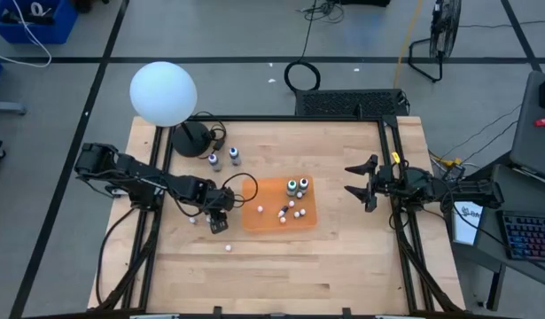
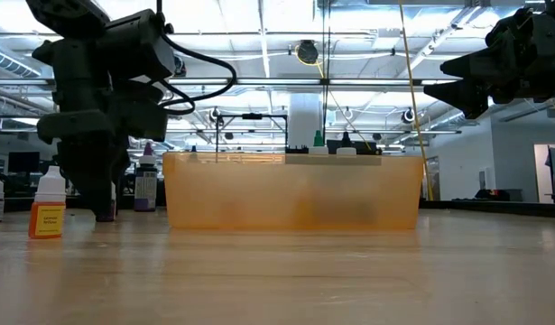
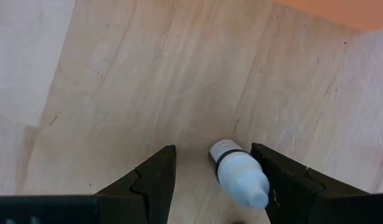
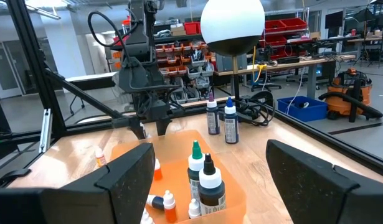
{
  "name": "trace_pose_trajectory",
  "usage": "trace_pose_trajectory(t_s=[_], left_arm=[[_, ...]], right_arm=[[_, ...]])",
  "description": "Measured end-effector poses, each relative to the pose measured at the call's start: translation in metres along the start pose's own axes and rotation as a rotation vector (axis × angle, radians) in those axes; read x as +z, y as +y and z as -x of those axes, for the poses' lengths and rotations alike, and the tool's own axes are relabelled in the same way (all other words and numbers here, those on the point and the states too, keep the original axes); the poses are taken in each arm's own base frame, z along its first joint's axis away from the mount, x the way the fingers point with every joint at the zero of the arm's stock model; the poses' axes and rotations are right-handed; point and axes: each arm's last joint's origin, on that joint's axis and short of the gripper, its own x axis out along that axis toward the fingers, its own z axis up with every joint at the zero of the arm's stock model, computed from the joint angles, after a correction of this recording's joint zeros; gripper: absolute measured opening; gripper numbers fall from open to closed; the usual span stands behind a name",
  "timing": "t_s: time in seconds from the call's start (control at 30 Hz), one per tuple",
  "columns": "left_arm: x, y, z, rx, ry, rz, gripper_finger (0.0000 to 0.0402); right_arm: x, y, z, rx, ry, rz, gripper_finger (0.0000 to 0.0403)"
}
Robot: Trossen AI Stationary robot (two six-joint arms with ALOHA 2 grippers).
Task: Pick & Place food coloring
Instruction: Put the small purple food coloring bottle into the orange bin
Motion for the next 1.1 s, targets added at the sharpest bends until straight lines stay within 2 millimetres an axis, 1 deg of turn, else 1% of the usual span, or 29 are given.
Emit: trace_pose_trajectory(t_s=[0.1, 0.17, 0.37, 0.4, 0.5, 0.57, 0.67, 0.77, 0.93, 1.03, 1.1], left_arm=[[0.000, 0.000, 0.000, 0.004, 0.001, 0.000, 0.0197], [0.000, 0.000, 0.000, 0.007, 0.001, 0.000, 0.0174], [0.000, 0.000, 0.000, 0.003, 0.003, -0.021, 0.0072], [0.000, 0.000, 0.000, -0.002, 0.002, -0.024, 0.0064], [0.002, -0.001, 0.002, -0.006, 0.006, -0.027, 0.0064], [0.008, -0.004, 0.007, -0.011, -0.002, -0.037, 0.0064], [0.020, -0.011, 0.020, -0.015, -0.011, -0.077, 0.0064], [0.034, -0.018, 0.038, -0.011, -0.014, -0.132, 0.0064], [0.064, -0.029, 0.079, 0.012, -0.088, -0.230, 0.0064], [0.082, -0.032, 0.103, 0.019, -0.151, -0.276, 0.0064], [0.091, -0.031, 0.115, 0.029, -0.190, -0.288, 0.0064]], right_arm=[[0.000, 0.000, 0.000, 0.000, 0.000, 0.000, 0.0293], [0.000, 0.000, 0.000, 0.000, 0.000, 0.000, 0.0293], [0.000, 0.000, 0.000, 0.000, 0.000, 0.000, 0.0295], [0.000, 0.000, 0.000, 0.000, 0.000, 0.000, 0.0294], [0.000, 0.000, 0.000, 0.000, 0.000, 0.000, 0.0293], [0.000, 0.000, 0.000, 0.000, 0.000, 0.000, 0.0293], [0.000, 0.000, 0.000, 0.000, 0.000, 0.000, 0.0295], [0.000, 0.000, 0.000, 0.000, 0.000, 0.000, 0.0294], [0.000, 0.000, 0.000, 0.000, 0.000, 0.000, 0.0293], [0.000, 0.000, 0.000, 0.000, 0.000, 0.000, 0.0294], [0.000, 0.000, 0.000, 0.000, 0.000, 0.000, 0.0293]])
